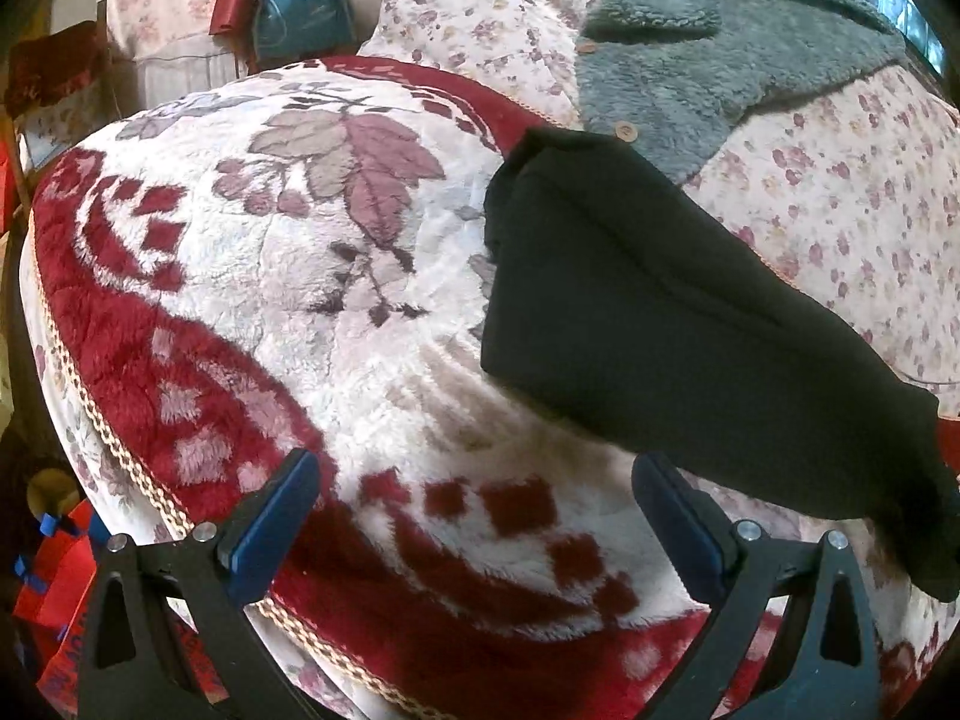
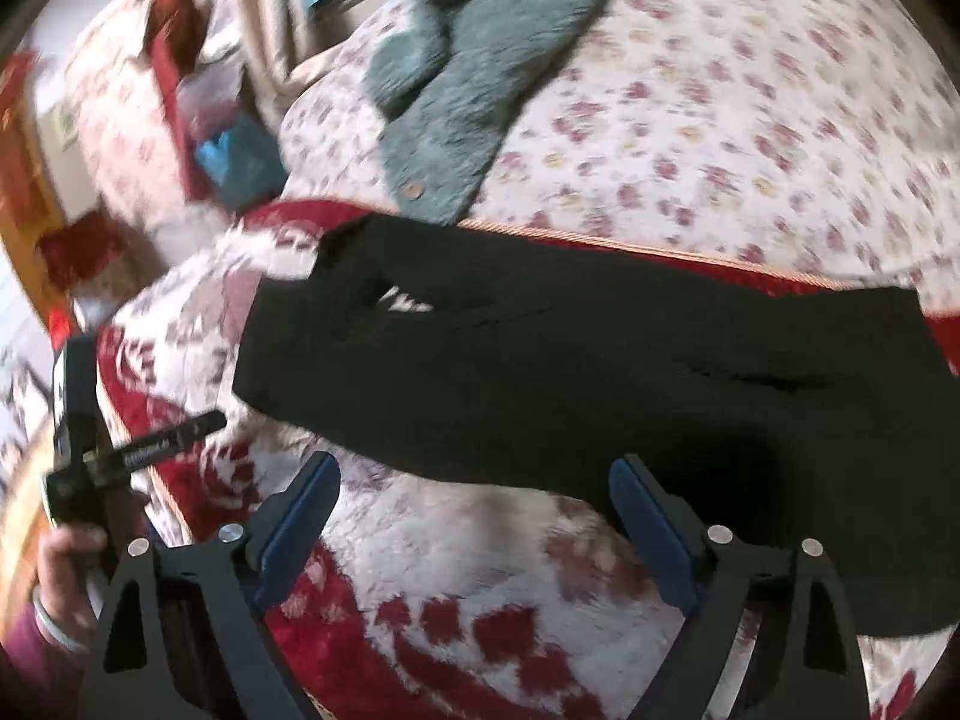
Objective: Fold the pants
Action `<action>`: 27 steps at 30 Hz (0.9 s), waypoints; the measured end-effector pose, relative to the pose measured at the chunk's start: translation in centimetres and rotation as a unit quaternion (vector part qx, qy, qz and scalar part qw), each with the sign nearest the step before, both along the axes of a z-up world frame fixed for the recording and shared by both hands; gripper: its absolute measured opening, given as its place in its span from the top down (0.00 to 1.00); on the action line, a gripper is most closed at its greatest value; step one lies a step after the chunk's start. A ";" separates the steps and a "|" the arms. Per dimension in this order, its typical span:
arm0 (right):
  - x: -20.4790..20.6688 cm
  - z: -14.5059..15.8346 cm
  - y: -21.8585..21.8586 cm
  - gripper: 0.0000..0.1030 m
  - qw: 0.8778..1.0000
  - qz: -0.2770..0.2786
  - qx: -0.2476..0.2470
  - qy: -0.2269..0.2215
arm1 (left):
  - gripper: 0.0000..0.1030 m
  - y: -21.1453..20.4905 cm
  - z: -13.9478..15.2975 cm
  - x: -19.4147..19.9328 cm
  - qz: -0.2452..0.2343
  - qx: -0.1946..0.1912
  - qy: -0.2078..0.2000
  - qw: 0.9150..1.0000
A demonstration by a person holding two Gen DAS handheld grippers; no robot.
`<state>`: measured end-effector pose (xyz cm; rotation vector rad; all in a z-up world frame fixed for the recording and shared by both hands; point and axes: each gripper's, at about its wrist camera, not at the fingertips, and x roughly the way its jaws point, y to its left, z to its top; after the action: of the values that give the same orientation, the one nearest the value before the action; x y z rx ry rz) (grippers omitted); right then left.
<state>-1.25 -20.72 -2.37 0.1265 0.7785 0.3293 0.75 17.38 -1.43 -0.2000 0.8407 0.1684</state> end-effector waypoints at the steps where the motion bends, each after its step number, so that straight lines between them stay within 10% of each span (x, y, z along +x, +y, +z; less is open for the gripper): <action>1: 0.3 -0.1 0.6 0.09 1.000 0.007 -0.003 0.001 | 0.00 0.2 -0.1 0.2 0.002 -0.001 0.001 1.000; 19: 2.7 -1.8 2.5 0.09 0.999 0.027 0.008 0.040 | 0.02 0.0 -3.0 6.2 -0.023 -0.091 0.029 0.995; 27: 3.3 -2.1 2.5 0.09 0.998 0.030 0.012 0.047 | 0.77 -2.2 -1.5 7.6 -0.075 -0.098 -0.024 0.992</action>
<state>2.04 -18.26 -4.42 0.1413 0.8730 0.3921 8.37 15.20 -2.91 -0.3219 0.8209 -0.0609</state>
